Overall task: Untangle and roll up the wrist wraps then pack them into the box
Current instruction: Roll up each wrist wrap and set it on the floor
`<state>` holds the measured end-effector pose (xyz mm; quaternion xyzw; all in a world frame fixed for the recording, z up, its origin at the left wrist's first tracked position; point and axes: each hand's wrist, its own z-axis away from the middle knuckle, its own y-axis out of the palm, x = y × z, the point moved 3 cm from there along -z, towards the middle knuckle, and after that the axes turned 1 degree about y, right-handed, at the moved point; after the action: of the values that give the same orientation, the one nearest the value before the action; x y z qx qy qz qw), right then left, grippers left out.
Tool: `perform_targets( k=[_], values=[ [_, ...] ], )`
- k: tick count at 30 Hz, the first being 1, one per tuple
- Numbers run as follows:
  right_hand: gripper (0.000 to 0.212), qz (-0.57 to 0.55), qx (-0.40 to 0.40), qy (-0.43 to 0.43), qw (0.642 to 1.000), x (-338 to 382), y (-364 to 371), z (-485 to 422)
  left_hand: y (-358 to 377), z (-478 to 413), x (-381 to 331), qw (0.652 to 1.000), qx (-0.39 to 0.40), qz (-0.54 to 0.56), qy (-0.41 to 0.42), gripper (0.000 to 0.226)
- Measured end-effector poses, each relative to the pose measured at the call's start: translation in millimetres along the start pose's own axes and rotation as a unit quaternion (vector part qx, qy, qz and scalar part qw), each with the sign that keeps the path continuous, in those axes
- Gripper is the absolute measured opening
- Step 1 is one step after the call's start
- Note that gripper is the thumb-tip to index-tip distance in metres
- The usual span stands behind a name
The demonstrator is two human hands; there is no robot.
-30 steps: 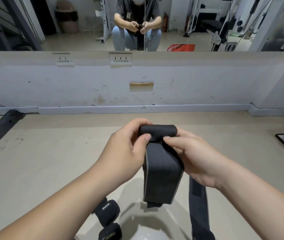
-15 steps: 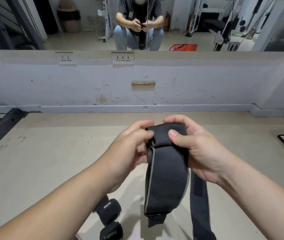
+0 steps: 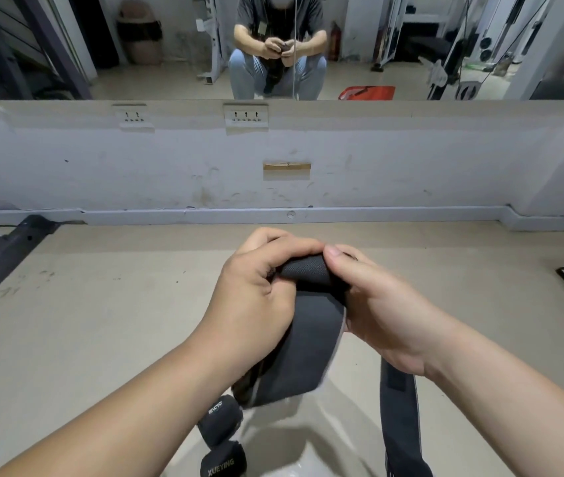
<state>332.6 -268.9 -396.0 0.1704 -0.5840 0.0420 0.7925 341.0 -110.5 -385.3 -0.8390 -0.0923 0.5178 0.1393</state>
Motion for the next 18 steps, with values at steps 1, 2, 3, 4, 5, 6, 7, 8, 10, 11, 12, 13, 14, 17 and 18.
perform_targets(
  k=[1,2,3,4,5,6,7,8,10,11,12,13,14,17,18],
  values=[
    [0.037,-0.024,-0.023,-0.013,0.999,0.4,-1.6,-0.4,0.8,-0.3,-0.3,0.999,0.004,0.034,-0.027,0.061],
    [0.032,-0.045,-0.037,-0.027,0.998,0.4,-2.7,-1.0,2.0,-0.7,-0.7,0.994,0.012,0.079,-0.068,0.061],
    [0.028,-0.054,-0.044,-0.042,0.997,0.8,-3.3,-1.4,3.5,-0.5,-0.6,0.984,0.023,0.134,-0.118,0.060],
    [0.024,-0.050,-0.050,-0.057,0.996,0.3,-3.8,-2.1,4.8,0.0,0.1,0.966,0.041,0.188,-0.173,0.060],
    [0.020,-0.041,-0.057,-0.074,0.995,-0.1,-4.8,-3.0,5.4,0.8,0.4,0.943,0.060,0.239,-0.222,0.062],
    [0.019,-0.029,-0.063,-0.092,0.993,-0.1,-6.2,-3.9,6.5,1.7,0.3,0.921,0.078,0.281,-0.259,0.064],
    [0.021,-0.008,-0.065,-0.111,0.992,0.4,-7.1,-4.3,7.6,2.7,-1.6,0.902,0.091,0.309,-0.287,0.061],
    [0.026,0.018,-0.064,-0.128,0.989,0.4,-7.6,-4.5,9.2,2.9,-1.8,0.891,0.099,0.321,-0.306,0.049],
    [0.038,0.065,-0.045,-0.156,0.985,0.3,-5.6,-4.0,11.4,4.4,-0.8,0.886,0.117,0.296,-0.337,0.037],
    [0.044,0.076,-0.033,-0.163,0.983,0.6,-4.2,-3.2,10.9,5.8,0.2,0.886,0.130,0.273,-0.351,0.046],
    [0.048,0.077,-0.025,-0.164,0.983,0.7,-3.7,-2.7,10.9,6.5,1.6,0.885,0.144,0.259,-0.359,0.051],
    [0.052,0.070,-0.021,-0.159,0.985,1.2,-3.4,-2.8,10.8,6.7,1.4,0.886,0.154,0.248,-0.360,0.051],
    [0.055,0.057,-0.024,-0.152,0.986,1.6,-3.2,-3.3,9.8,6.6,2.2,0.892,0.152,0.234,-0.355,0.048],
    [0.058,-0.013,-0.048,-0.117,0.992,0.4,-1.7,-5.6,7.2,3.5,1.9,0.924,0.070,0.218,-0.307,0.029],
    [0.057,-0.050,-0.045,-0.092,0.994,-0.8,-0.3,-5.8,7.3,2.1,1.5,0.931,0.047,0.221,-0.286,0.024]
  ],
)
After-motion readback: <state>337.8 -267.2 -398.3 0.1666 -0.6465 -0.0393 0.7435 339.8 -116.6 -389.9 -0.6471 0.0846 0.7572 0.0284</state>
